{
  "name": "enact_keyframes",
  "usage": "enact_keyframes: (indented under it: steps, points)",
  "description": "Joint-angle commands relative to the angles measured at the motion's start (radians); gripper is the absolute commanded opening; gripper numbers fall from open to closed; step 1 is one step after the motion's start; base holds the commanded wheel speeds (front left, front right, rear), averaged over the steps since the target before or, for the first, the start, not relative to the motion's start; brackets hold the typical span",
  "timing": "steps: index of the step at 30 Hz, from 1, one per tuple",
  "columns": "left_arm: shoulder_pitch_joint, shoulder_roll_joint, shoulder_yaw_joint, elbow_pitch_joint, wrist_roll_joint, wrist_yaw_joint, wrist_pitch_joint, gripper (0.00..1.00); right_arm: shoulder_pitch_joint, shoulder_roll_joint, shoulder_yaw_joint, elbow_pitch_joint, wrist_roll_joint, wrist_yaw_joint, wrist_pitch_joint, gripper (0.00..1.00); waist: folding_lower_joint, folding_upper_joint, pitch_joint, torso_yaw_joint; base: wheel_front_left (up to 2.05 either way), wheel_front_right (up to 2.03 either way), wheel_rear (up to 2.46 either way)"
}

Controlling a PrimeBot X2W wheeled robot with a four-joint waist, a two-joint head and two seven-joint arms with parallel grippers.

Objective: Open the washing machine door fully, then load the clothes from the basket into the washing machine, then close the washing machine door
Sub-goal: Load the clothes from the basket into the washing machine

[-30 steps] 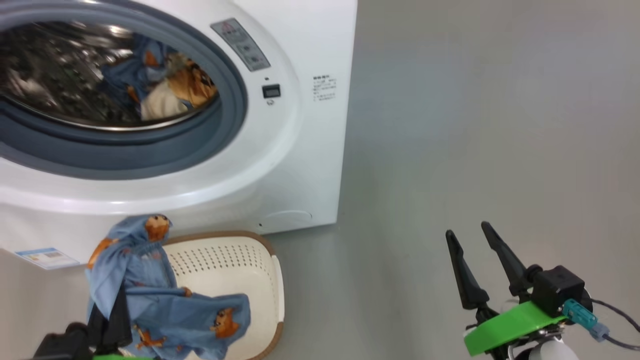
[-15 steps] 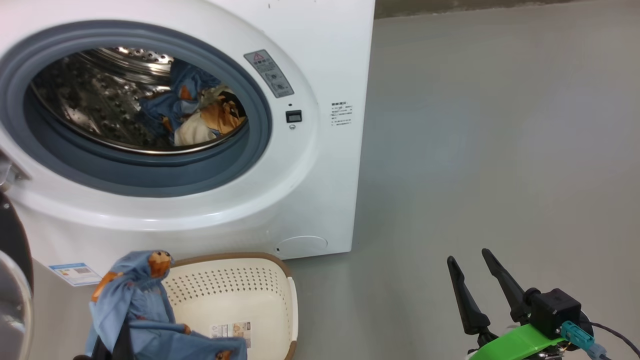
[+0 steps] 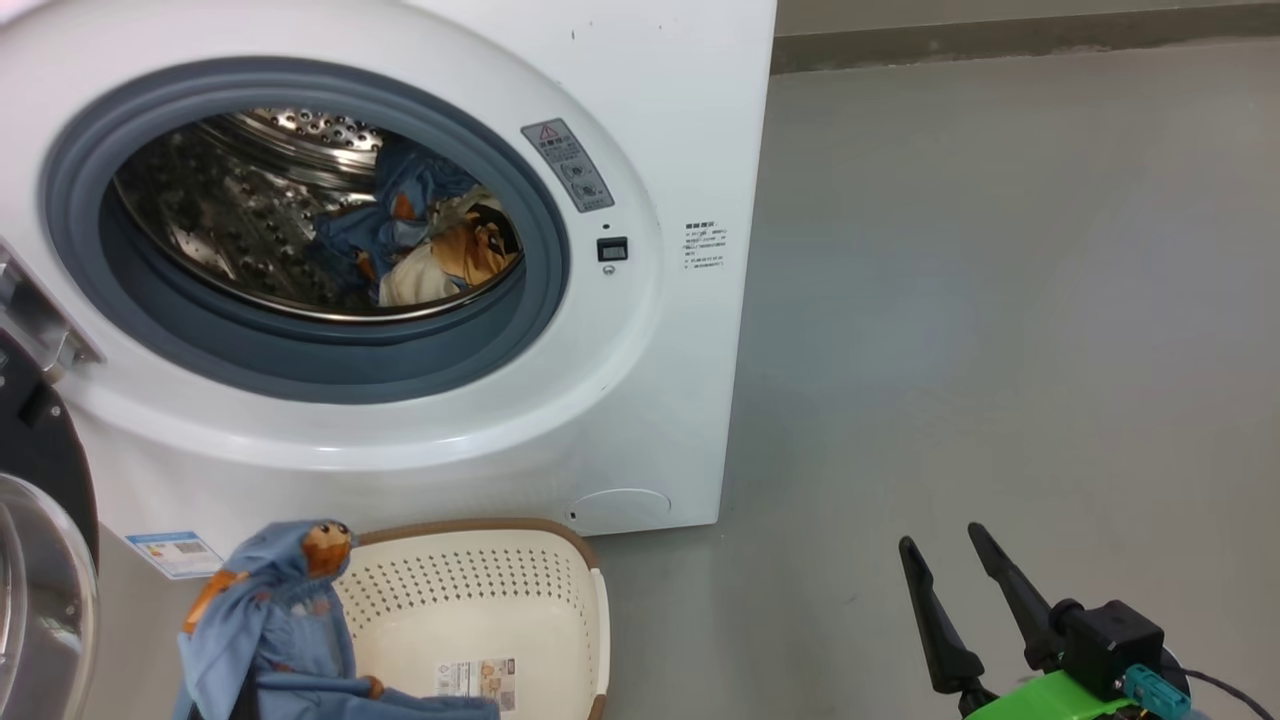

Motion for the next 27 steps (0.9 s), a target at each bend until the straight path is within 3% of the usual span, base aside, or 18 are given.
enact_keyframes:
  steps: [1, 17, 27]
  points:
    - [-0.008, 0.006, 0.039, -0.035, 0.006, -0.01, -0.012, 0.0, 0.0, 0.003, 0.026, -0.022, 0.002, 0.002, -0.005, 1.0, 0.0, 0.0, -0.004, -0.001, 0.0, 0.0, 0.0]
    - [0.025, 0.005, 0.029, -0.07, -0.008, -0.025, -0.012, 0.0, 0.01, 0.007, 0.022, -0.023, 0.002, 0.002, -0.005, 1.0, 0.0, 0.0, -0.008, 0.0, 0.0, 0.0, 0.0]
    - [-0.107, 0.004, 0.004, -0.046, -0.031, -0.023, -0.012, 0.0, -0.014, 0.007, 0.028, -0.036, 0.003, 0.002, -0.005, 1.0, 0.0, 0.0, 0.077, -0.006, 0.0, 0.0, 0.0]
